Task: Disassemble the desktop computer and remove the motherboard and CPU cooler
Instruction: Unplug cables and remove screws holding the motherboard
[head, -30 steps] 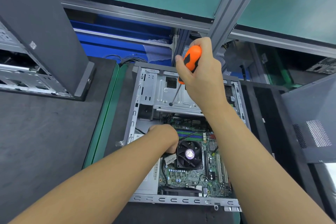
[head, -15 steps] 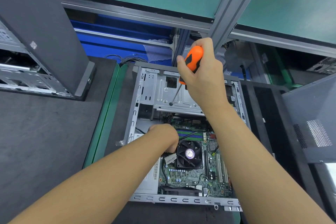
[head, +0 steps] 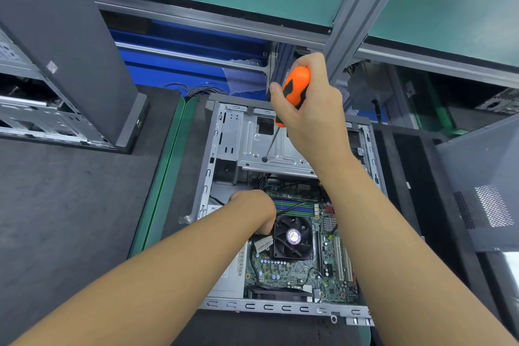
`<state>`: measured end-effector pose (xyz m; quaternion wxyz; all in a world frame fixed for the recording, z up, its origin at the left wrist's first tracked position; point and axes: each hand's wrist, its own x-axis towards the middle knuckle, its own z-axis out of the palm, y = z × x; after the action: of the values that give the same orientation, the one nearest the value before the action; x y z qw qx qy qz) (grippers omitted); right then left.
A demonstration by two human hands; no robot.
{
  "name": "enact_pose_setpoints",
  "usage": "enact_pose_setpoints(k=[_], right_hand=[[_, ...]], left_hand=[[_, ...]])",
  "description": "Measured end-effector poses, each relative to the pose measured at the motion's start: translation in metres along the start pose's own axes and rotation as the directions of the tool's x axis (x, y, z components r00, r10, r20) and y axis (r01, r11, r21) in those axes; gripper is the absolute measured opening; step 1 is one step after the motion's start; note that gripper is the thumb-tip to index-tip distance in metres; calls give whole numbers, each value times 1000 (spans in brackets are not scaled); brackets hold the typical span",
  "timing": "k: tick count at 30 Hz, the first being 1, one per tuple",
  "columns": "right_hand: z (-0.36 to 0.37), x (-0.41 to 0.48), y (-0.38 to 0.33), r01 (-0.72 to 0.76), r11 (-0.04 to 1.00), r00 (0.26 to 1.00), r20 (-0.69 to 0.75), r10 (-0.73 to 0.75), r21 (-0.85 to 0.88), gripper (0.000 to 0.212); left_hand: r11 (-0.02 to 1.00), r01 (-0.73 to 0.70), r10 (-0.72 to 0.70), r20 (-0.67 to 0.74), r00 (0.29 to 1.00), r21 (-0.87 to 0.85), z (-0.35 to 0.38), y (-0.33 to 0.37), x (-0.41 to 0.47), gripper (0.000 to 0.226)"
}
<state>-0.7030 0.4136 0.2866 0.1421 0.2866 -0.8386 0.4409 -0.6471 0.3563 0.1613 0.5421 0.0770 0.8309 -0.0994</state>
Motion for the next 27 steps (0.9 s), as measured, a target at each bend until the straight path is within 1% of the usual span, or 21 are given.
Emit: enact_pose_setpoints(k=[1, 4, 5, 6, 9, 10, 11, 13, 16, 21, 23, 25, 27], right_hand=[[-1, 0, 1, -8, 1000, 1000, -2, 8, 3, 25], [-3, -1, 1, -16, 1000, 1000, -1, 16, 3, 25], [-3, -1, 1, -17, 1000, 1000, -1, 17, 6, 25], [-3, -1, 0, -18, 1000, 1000, -2, 18, 7, 25], [-4, -1, -1, -20, 1000, 1000, -4, 20, 3, 27], [-4, -1, -1, -21, 1000, 1000, -2, 21, 4, 27], [-4, -1, -1, -24, 1000, 1000, 1, 24, 3, 27], [-4, -1, -1, -28, 1000, 1000, 9, 28, -3, 26], [-2, -1, -1, -28, 1000, 999, 16, 28, -10, 26], [0, -1, -4, -37, 999, 998, 58, 37, -5, 27], [0, 0, -7, -47, 999, 996, 73, 48, -24, 30], [0, 0, -10, -49, 997, 997, 61, 52, -57, 36], [-1, -2, -13, -57, 994, 996, 69, 63, -89, 43]], left_hand=[[1000, -5, 5, 5, 1000, -2, 0, 0, -1, 42], [1000, -15, 15, 19, 1000, -9, -2, 1, -1, 21], [1000, -16, 16, 22, 1000, -12, -2, 1, 0, 18], [1000, -15, 15, 22, 1000, -12, -2, 1, 2, 20], [1000, -19, 19, 7, 1000, -13, 0, 0, 4, 41], [1000, -17, 18, 4, 1000, -15, 0, 0, 5, 44], [1000, -18, 18, 0, 1000, -18, 0, 0, 5, 42], [1000, -23, 23, 1, 1000, -14, 0, 1, 5, 29], [999, -45, 45, -1, 999, -16, 0, 1, 3, 30], [997, -56, 55, -12, 998, -45, 0, -1, 2, 16], [994, -76, 74, -25, 997, -75, 0, -3, 0, 20], [984, -127, 120, -56, 991, -123, -3, -9, -4, 25], [960, -166, 147, -96, 984, -225, -5, -18, -8, 20]])
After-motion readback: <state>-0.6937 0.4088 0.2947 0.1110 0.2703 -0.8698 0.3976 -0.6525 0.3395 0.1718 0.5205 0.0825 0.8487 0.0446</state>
